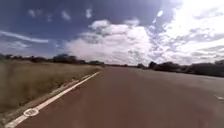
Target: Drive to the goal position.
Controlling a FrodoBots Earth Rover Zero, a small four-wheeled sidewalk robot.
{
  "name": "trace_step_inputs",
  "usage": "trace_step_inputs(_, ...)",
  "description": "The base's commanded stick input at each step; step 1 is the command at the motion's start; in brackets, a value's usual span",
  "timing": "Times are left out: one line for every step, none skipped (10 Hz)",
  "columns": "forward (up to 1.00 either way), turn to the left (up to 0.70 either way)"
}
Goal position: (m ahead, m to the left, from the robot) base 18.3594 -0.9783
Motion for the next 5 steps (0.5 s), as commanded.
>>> trace_step_inputs(1.0,0.0)
trace_step_inputs(1.0,0.0)
trace_step_inputs(1.0,0.0)
trace_step_inputs(1.0,0.0)
trace_step_inputs(1.0,0.0)
